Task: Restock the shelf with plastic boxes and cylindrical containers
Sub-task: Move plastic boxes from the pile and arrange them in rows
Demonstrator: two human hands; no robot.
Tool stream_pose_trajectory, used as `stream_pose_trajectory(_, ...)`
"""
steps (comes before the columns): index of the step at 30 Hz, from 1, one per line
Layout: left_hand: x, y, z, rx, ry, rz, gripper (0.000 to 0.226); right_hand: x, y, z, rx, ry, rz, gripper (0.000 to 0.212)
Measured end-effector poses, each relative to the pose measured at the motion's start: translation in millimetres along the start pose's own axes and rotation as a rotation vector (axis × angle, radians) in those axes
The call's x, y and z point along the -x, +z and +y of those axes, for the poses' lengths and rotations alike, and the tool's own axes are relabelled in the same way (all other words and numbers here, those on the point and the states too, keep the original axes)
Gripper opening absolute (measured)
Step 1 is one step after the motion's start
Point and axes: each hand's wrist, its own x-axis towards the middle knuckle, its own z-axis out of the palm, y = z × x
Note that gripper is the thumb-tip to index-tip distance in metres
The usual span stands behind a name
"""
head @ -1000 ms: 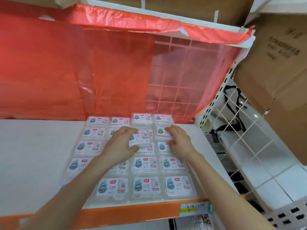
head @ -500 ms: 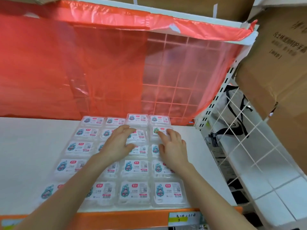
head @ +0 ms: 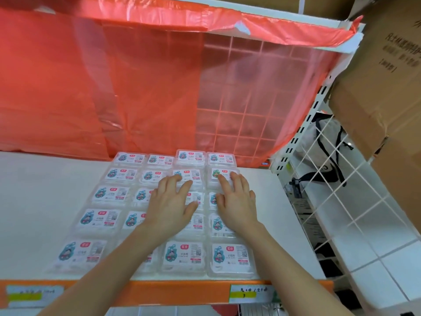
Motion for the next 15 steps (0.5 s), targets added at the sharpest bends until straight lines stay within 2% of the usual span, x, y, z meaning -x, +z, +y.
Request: stream_pose_trajectory(15,-6.1,5.3,1.3,0.013,0.029,-0.099,0.062,1.1,-2.4,-1.2,-0.043,0.002,-0.019,0.052)
